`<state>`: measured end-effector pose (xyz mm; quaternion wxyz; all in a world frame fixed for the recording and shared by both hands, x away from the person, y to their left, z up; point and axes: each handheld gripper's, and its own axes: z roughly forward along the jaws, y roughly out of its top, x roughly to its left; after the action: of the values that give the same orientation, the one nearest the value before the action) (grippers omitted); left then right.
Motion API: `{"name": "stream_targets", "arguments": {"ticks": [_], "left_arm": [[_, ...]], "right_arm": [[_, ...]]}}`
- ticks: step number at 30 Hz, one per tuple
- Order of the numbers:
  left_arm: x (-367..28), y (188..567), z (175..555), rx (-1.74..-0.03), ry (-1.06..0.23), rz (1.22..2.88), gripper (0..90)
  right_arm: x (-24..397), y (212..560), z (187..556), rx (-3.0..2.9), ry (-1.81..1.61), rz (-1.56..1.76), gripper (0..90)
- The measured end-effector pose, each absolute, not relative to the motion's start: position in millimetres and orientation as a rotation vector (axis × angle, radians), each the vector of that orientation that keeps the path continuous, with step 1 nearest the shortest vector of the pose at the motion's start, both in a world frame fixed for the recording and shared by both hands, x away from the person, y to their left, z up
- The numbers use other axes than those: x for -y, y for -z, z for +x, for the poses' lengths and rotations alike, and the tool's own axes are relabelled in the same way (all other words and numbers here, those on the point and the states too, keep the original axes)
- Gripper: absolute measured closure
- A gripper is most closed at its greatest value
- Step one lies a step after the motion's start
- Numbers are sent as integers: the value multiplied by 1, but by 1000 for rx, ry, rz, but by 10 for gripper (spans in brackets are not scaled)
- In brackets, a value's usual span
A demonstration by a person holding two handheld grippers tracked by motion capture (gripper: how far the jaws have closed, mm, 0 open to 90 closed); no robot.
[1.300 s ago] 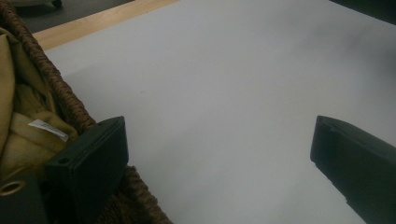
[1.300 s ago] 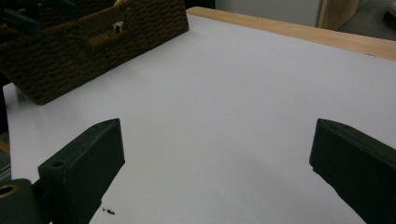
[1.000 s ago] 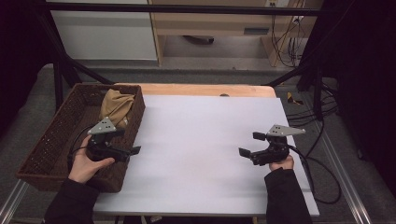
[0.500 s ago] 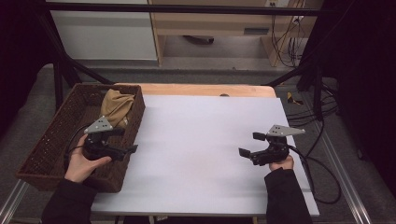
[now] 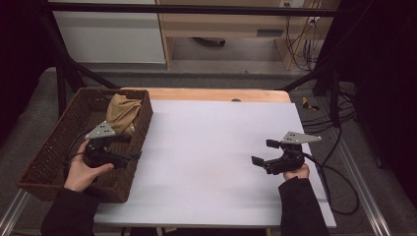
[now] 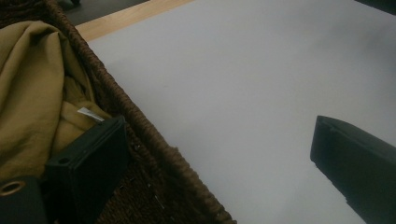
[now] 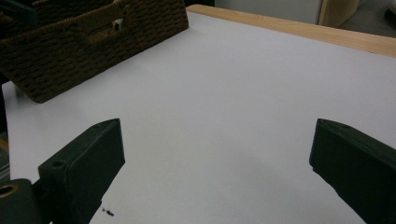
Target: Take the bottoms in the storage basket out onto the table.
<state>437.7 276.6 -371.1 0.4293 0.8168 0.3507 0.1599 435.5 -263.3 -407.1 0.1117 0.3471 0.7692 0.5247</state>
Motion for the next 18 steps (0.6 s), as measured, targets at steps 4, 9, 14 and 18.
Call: {"name": "stream_targets", "arguments": {"ticks": [4,9,14,18], "left_arm": [[-279,371,438,-883,-402,2038,40],[-282,370,439,-893,-406,2035,40],[-284,370,439,-900,-414,2034,40],[-287,369,439,-914,-420,2031,40]], "right_arm": [[263,408,436,-2259,-1539,1023,38],[263,408,436,-2261,-1536,1025,38],[263,408,436,-2260,-1538,1027,38],[263,408,436,-2261,-1536,1029,38]]}}
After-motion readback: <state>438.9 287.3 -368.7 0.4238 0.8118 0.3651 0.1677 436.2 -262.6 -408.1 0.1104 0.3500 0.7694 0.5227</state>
